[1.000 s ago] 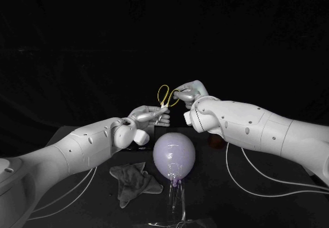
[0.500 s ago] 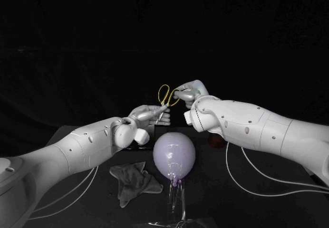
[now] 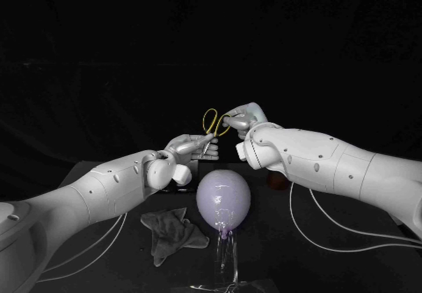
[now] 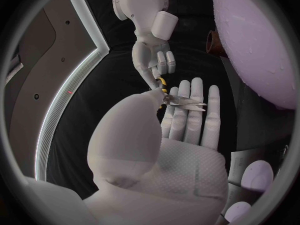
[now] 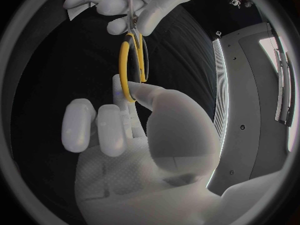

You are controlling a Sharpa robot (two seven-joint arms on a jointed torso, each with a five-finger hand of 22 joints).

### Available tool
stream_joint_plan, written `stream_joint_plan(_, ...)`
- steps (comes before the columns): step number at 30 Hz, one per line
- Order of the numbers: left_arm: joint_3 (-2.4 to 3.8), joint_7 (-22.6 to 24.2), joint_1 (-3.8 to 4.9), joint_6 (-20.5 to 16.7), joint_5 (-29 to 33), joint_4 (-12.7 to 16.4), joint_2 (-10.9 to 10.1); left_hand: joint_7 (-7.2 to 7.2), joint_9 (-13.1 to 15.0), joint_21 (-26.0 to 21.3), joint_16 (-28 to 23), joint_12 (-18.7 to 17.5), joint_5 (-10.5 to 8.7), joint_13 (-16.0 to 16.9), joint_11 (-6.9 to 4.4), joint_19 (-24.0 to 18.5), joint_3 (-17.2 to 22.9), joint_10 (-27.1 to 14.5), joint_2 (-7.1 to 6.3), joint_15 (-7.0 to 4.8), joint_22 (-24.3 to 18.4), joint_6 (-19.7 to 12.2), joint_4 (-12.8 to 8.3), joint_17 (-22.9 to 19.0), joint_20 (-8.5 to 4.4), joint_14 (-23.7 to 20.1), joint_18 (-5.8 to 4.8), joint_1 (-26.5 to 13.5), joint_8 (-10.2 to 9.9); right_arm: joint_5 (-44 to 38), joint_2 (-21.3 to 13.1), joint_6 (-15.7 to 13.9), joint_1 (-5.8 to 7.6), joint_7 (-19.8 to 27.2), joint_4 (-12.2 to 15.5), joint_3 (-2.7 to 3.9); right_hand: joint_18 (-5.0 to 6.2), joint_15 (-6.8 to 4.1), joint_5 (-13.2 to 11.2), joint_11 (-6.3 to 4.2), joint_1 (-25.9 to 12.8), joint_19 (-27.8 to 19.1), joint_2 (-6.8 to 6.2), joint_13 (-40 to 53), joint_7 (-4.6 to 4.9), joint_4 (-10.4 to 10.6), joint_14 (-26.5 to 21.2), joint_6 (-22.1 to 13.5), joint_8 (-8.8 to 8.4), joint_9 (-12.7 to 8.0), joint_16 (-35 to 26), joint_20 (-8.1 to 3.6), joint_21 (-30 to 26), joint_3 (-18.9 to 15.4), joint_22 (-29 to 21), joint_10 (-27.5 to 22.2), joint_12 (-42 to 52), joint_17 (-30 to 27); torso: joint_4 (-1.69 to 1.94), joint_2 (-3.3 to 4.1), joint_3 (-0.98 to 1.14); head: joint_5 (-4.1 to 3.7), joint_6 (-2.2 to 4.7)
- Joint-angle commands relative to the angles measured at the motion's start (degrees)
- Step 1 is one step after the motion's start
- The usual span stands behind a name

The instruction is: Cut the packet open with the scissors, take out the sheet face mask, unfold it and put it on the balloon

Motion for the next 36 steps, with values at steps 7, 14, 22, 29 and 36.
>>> stream_joint_plan(7, 0.08, 0.8, 0.07, -0.6, 1.0, 0.1, 0.3, -0.66, 0.7, -0.4, 0.4, 0.8, 0.14, 0.3, -0.63, 0.3, 1.9, 2.4, 1.07, -0.8, -0.2, 1.8, -0.9, 0.7, -0.06, 0.3, 1.24, 2.5, 0.6, -1.0, 0.1, 0.2, 0.05, 0.2, 0.1, 0.04, 0.88, -0.4, 0.3, -1.93, 0.0, 0.3, 0.64, 0.1, -0.11, -1.5, 0.2, 0.3, 0.18, 0.1, -0.2, -0.21, 0.0, 1.2, 0.1, 2.5, 0.3, 0.0, -0.01, -0.01, 0.02, -0.03, -0.12)
stream_joint_plan(14, 0.09, 1.2, 0.07, -1.5, 1.0, 0.0, 0.3, -1.3, 1.5, -0.2, 0.9, 1.4, 0.13, 0.5, -1.23, 0.5, 3.8, 4.4, 2.36, -1.21, -0.1, 3.1, -1.7, 1.4, -0.54, 1.1, 1.33, 4.6, 1.6, -1.2, 0.0, 0.4, 0.04, 0.2, 0.2, 0.02, 0.88, -0.4, 0.3, -1.93, 0.0, 0.3, 0.64, 0.1, -0.11, -1.5, 0.2, 0.3, 0.18, 0.1, -0.2, -0.21, 0.0, 1.2, 0.1, 2.5, 0.3, 0.0, -0.05, -0.03, 0.01, -0.02, -0.12)
stream_joint_plan(22, 0.09, 1.3, 0.08, -1.8, 0.9, -0.1, 0.2, -1.51, 1.8, -0.2, 1.0, 1.5, 0.11, 0.5, -1.37, 0.6, 4.2, 4.8, 2.77, -1.32, -0.1, 3.2, -1.5, 1.6, -0.74, 1.3, 1.33, 4.7, 1.9, -1.7, -0.1, 1.1, 0.02, 0.2, -0.1, -0.01, 1.27, -0.34, -0.4, -1.83, -0.6, -0.9, 0.58, 0.1, -0.01, -1.5, -0.2, 0.1, 0.08, 0.2, -1.2, -0.2, -1.2, 0.9, -1.5, 2.2, 0.1, -1.9, -0.01, 0.01, -0.01, -0.14, -0.05)
stream_joint_plan(29, 0.09, 1.0, 0.08, -1.0, 0.7, -0.1, 0.1, -1.53, 1.9, -0.2, 1.0, 1.5, 0.08, 0.5, -1.39, 0.6, 4.3, 4.9, 2.95, -1.33, -0.1, 3.2, -1.4, 1.7, -0.81, 1.3, 1.32, 4.7, 2.0, -2.0, -0.3, 1.7, -0.03, 0.8, -0.3, -0.06, 2.34, 0.18, -0.5, -1.33, -1.8, -4.5, 0.01, -0.5, 0.66, -1.5, -1.9, -1.2, -0.58, 0.5, -4.6, 0.13, -5.1, -1.0, -6.2, -0.3, -0.2, -7.3, -0.01, 0.02, -0.01, -0.17, -0.08)
stream_joint_plan(36, 0.08, 0.7, 0.07, -0.3, 0.4, -0.1, 0.0, -1.52, 2.1, -0.2, 1.1, 1.5, 0.07, 0.5, -1.41, 0.6, 4.3, 5.1, 3.13, -1.36, -0.1, 3.3, -1.3, 1.8, -0.9, 1.4, 1.32, 4.7, 2.1, -1.9, -0.6, 2.5, -0.13, 1.7, -0.3, -0.12, 3.55, 1.2, 1.2, -0.06, -4.0, -8.8, -1.81, -1.8, 1.75, -0.5, -3.7, -3.8, -2.58, 0.2, -8.8, 1.03, -10.8, -5.1, -12.3, -4.7, -0.2, -13.1, -0.02, -0.01, 0.0, -0.08, -0.07)
